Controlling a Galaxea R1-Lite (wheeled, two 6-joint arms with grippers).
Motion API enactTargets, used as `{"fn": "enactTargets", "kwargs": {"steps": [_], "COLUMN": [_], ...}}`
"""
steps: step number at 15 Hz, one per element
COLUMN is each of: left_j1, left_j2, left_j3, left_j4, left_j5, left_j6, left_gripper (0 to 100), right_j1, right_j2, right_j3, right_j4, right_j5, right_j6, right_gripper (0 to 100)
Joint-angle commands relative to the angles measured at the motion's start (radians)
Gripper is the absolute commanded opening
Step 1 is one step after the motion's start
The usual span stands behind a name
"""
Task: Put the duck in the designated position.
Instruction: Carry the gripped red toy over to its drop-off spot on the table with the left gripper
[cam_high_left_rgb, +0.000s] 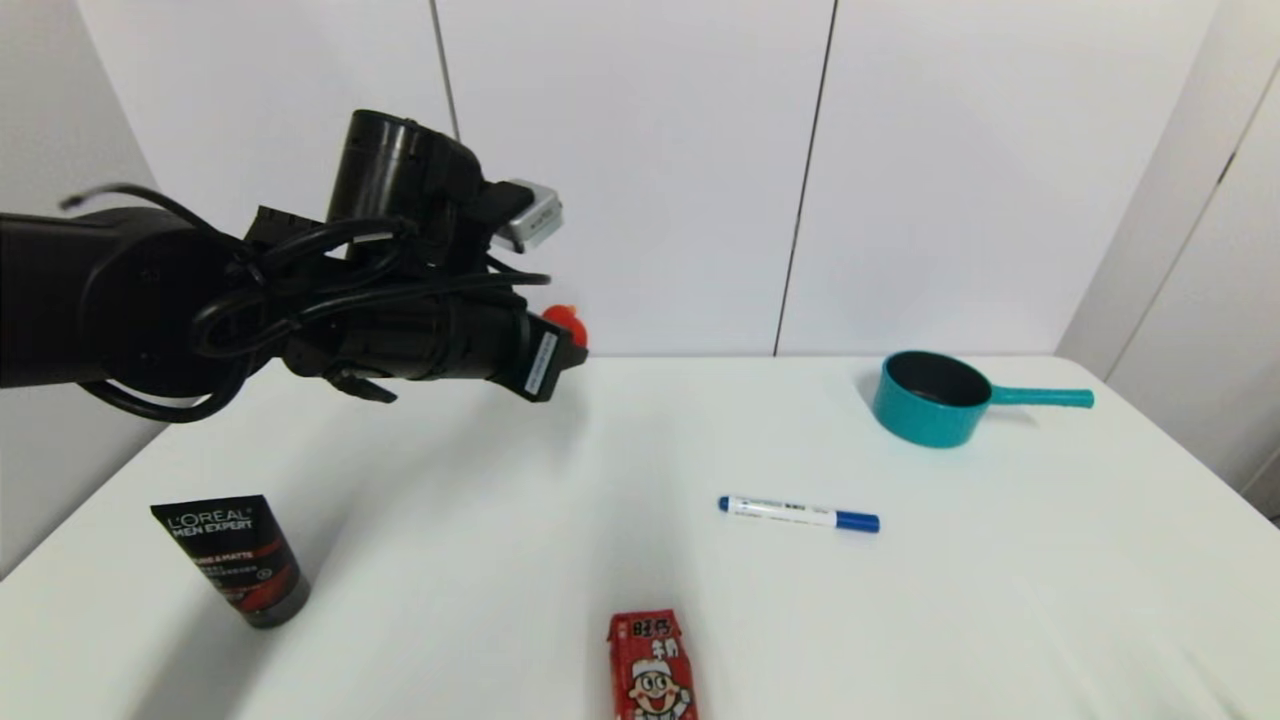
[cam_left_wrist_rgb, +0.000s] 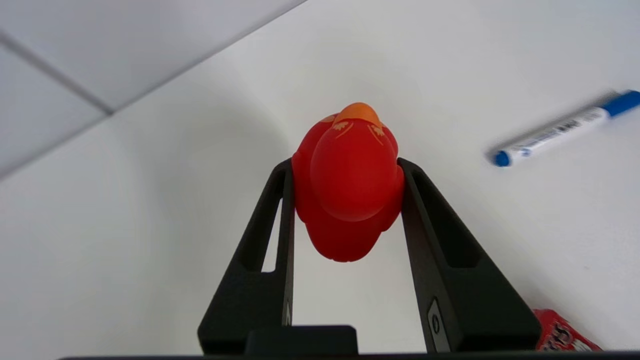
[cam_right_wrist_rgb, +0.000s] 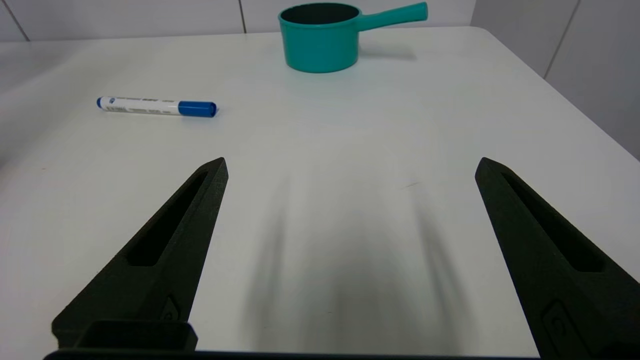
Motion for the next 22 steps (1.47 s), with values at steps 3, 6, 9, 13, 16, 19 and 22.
{"fn": "enactTargets", "kwargs": {"steps": [3,6,9,13,16,19,22], "left_j1": [-0.223,-0.339,-0.401,-0.438,-0.442,-0.442,-0.448], "left_j2": [0.034,0.081,0.146,0.230,0.270,0.331,0.365], "left_j3": [-0.094,-0.112,-0.118,-0.144,-0.143,-0.143,-0.144], "left_j4": [0.006,0.009,0.008,0.009,0.011,0.032,0.031], "left_j5": [-0.001,-0.001,0.002,0.002,-0.002,-0.007,-0.013], "left_j6": [0.038,0.038,0.038,0.037,0.030,-0.003,-0.049], "left_gripper": [0,0,0,0,0,0,0], "right_j1": [0.000,0.000,0.000,0.000,0.000,0.000,0.000], "right_j2": [0.001,0.001,0.001,0.001,0.001,0.001,0.001], "right_j3": [0.000,0.000,0.000,0.000,0.000,0.000,0.000], "right_j4": [0.000,0.000,0.000,0.000,0.000,0.000,0.000], "right_j5": [0.000,0.000,0.000,0.000,0.000,0.000,0.000], "right_j6": [0.000,0.000,0.000,0.000,0.000,0.000,0.000], "right_gripper": [100,100,100,100,100,100,100]}}
